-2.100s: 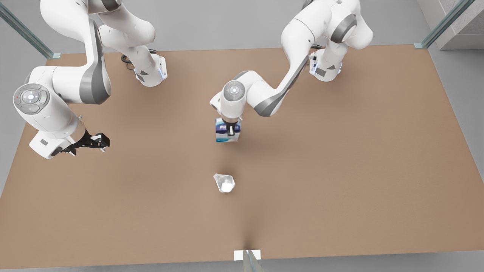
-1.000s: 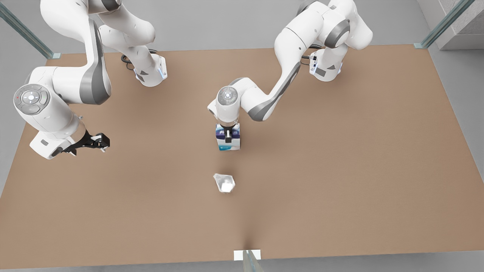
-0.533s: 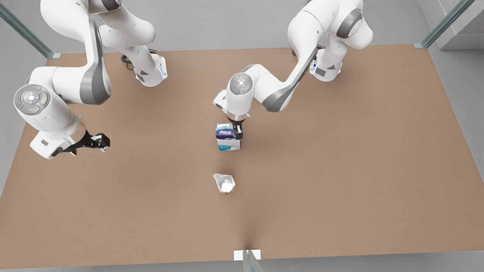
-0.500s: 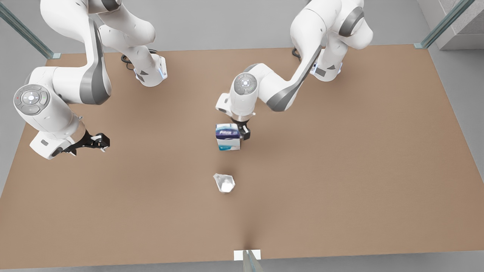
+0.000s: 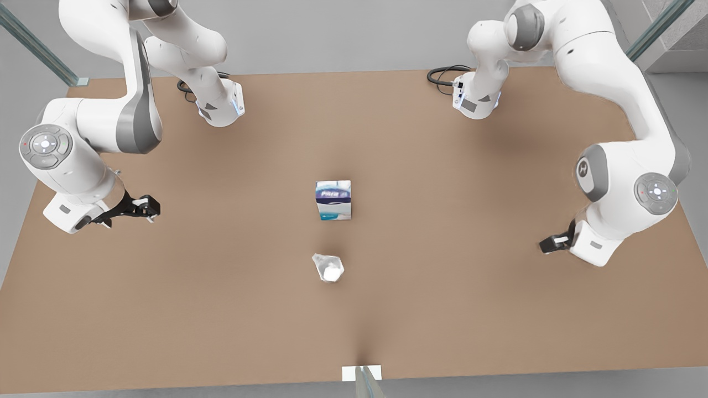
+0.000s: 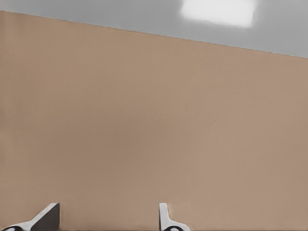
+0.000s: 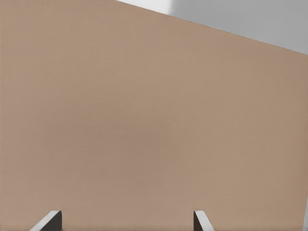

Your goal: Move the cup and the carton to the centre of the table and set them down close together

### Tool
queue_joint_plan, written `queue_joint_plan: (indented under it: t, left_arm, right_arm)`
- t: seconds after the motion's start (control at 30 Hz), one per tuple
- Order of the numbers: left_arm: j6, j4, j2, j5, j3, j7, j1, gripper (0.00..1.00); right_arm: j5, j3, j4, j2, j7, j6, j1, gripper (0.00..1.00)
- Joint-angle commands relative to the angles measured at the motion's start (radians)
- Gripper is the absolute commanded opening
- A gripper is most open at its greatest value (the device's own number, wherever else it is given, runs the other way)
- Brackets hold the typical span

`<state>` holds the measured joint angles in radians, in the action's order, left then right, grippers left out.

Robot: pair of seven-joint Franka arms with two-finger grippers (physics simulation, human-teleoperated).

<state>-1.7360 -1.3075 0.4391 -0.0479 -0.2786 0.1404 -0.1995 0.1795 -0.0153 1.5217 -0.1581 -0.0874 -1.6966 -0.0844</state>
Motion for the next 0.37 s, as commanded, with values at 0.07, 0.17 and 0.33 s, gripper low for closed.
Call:
queue_joint_plan:
  t: [0.07, 0.17, 0.33]
  left_arm:
    - [0.055, 0.001, -0.016, 0.013, -0.001, -0.028, 0.002, 1.00]
    - [0.118, -0.001, -0.039, 0.003, 0.047, -0.070, -0.014, 1.00]
    - [0.159, -0.007, -0.042, 0.013, 0.093, -0.079, -0.021, 1.00]
  right_arm:
    - [0.000, 0.000, 0.000, 0.000, 0.000, 0.000, 0.000, 1.00]
    - [0.000, 0.000, 0.000, 0.000, 0.000, 0.000, 0.000, 1.00]
    - [-0.002, 0.000, 0.002, 0.000, 0.000, 0.000, 0.000, 1.00]
